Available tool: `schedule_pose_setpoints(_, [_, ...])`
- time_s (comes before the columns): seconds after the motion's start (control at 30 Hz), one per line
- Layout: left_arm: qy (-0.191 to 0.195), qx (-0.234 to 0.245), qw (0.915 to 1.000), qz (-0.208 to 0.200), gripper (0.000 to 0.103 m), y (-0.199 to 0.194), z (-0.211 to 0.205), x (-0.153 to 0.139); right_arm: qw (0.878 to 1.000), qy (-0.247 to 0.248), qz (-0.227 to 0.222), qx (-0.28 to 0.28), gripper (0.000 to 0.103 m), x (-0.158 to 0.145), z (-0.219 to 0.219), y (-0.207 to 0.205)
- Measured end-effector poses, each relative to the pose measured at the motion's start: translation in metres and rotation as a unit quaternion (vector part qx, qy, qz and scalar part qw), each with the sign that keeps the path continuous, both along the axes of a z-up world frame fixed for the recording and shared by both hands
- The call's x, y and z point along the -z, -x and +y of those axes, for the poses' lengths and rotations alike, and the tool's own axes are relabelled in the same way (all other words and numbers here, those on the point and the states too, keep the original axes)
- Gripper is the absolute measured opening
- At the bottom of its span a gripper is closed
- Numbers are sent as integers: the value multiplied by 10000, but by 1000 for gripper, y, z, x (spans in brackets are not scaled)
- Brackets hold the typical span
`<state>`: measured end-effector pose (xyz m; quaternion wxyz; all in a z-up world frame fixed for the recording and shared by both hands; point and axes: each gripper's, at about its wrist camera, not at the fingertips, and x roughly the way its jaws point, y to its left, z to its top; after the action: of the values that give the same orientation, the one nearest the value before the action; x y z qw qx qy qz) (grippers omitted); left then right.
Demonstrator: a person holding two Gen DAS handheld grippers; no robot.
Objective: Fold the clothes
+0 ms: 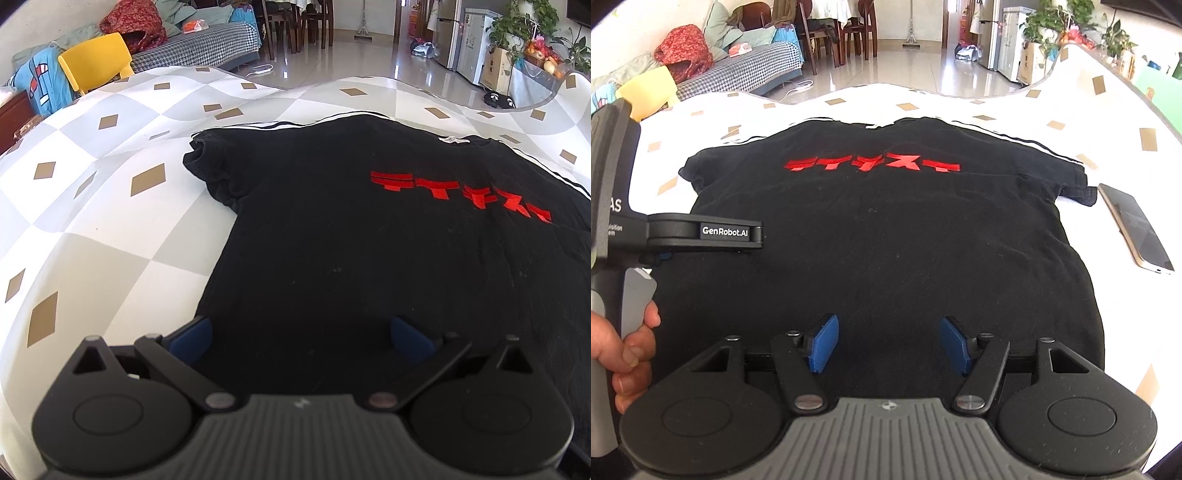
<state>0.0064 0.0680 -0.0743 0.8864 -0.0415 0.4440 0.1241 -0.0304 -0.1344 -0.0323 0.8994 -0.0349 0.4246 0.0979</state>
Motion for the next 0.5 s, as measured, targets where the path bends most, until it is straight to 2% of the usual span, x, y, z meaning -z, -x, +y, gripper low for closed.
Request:
schedule_pose_setpoints(0.1, [86,48,9999,-15,103,-7,-1,-4,9999,-131,9,13,61,-6,-7,-13])
schedule_pose_setpoints(0.5, [245,-125,9995,136,103,-38,4,0,9999,21,-88,55,61,-6,-27,-69])
